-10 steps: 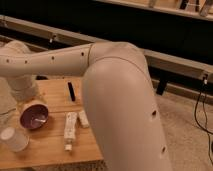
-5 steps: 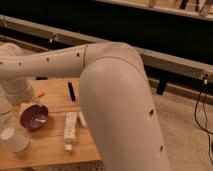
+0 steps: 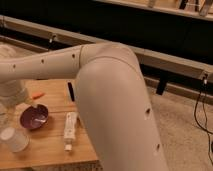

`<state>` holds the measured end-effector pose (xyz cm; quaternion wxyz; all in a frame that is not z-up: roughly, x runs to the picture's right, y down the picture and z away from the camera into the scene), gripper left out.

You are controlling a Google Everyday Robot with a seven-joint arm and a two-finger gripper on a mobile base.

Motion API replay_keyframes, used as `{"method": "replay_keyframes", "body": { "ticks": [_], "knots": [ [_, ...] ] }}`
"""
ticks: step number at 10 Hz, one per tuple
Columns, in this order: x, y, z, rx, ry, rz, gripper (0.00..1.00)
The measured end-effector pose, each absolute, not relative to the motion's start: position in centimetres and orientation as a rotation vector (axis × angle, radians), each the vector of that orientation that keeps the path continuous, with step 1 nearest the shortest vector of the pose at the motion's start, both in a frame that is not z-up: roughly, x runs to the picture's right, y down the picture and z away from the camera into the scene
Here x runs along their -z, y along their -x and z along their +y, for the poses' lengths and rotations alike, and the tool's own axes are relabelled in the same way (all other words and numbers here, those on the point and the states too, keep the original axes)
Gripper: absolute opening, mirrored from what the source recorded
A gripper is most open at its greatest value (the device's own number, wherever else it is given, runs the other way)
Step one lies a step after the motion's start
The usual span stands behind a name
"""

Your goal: Place the ceramic cup over the eraser

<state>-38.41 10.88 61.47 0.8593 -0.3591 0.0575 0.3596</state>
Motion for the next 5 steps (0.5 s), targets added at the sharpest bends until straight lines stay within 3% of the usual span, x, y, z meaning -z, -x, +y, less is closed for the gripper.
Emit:
{"method": "replay_keyframes", "body": {
  "ticks": [5],
  "knots": [
    [-59.7,45.2,14.7,-0.541,0.795,0.060,0.65]
  ]
}}
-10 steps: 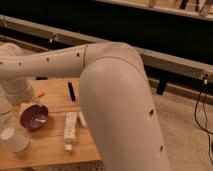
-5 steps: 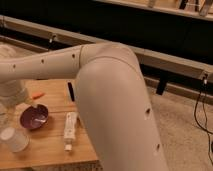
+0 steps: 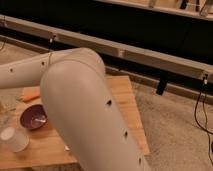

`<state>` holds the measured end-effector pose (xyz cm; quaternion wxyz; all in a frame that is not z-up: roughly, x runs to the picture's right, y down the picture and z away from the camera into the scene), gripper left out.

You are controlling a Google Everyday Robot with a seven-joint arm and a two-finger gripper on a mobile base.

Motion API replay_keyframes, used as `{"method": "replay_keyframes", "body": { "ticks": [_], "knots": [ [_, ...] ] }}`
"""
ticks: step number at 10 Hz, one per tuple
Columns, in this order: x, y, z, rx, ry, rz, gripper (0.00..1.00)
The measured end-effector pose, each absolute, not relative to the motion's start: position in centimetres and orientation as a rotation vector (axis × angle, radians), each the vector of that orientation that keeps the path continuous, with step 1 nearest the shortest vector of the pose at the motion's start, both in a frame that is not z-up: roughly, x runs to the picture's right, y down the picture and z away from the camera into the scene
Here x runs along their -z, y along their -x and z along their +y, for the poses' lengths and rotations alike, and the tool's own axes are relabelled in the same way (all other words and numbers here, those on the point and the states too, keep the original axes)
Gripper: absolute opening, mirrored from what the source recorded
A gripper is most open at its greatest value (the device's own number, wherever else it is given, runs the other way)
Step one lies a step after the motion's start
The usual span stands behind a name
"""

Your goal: Place the ceramic cup over the eraser

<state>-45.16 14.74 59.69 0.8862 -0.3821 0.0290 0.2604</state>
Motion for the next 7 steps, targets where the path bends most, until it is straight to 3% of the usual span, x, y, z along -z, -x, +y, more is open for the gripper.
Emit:
{"method": "replay_keyframes", "body": {
  "ticks": [2,7],
  "knots": [
    [-60.3,46.9,18.5,-0.415,0.810,0.129,0.65],
    [-64.3,49.0,20.1,-0.428,0.816,0.114,0.65]
  ]
}}
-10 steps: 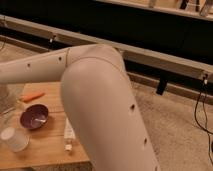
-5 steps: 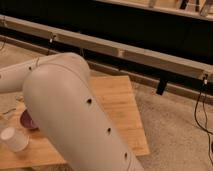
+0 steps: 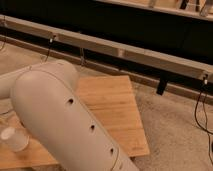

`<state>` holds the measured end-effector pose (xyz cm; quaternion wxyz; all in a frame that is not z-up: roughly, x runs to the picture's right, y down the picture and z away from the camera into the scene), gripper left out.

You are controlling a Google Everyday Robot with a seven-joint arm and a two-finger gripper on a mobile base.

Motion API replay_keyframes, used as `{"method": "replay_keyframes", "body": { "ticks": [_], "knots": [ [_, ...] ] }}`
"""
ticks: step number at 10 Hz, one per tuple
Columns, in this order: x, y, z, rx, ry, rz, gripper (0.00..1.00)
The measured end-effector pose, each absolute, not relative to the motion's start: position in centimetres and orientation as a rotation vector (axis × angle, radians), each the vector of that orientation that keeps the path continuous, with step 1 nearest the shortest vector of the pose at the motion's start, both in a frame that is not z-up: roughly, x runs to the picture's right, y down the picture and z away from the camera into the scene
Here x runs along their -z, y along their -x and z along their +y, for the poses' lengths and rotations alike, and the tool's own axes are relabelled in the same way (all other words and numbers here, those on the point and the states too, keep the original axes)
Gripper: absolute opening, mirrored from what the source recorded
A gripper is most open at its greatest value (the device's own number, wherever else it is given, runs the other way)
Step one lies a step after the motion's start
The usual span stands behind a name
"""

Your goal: Place the ceramic cup over the eraser

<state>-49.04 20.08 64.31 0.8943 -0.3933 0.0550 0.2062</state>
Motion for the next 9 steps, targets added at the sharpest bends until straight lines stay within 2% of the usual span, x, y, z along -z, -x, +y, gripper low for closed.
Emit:
{"method": "replay_keyframes", "body": {
  "ticks": [3,9],
  "knots": [
    [-66.6,48.3,19.7,-0.474,0.789,0.106,0.65],
    [-65.9,47.3,20.3,-0.474,0.763,0.082,0.65]
  ]
}}
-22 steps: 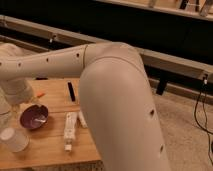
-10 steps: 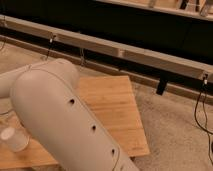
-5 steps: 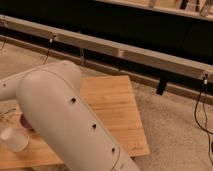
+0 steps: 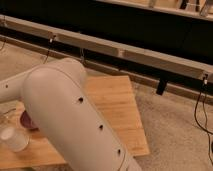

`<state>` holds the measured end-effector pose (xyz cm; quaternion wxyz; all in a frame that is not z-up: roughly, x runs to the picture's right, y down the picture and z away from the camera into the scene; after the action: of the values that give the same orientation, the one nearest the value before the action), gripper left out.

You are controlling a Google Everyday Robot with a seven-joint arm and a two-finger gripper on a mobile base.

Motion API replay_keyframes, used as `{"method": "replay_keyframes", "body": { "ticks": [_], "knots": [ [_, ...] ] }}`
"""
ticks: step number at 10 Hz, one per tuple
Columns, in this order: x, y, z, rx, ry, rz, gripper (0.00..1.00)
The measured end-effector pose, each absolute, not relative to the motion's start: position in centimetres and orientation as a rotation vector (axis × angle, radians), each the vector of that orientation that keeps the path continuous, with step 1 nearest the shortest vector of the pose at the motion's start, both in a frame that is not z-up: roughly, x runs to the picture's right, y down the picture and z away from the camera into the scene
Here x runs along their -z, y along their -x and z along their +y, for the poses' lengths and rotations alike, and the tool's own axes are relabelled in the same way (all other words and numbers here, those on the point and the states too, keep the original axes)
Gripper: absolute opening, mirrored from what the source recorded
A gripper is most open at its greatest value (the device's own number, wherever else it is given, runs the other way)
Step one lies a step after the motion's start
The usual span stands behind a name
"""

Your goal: Place the ceramic cup over the eraser

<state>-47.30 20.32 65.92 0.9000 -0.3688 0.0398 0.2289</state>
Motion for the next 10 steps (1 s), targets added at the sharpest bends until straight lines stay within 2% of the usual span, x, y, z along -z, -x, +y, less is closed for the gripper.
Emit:
{"method": "replay_keyframes", "body": {
  "ticks": [10],
  "knots": [
    [-68.9,47.7,21.8,-0.460,0.760,0.127,0.65]
  ]
}}
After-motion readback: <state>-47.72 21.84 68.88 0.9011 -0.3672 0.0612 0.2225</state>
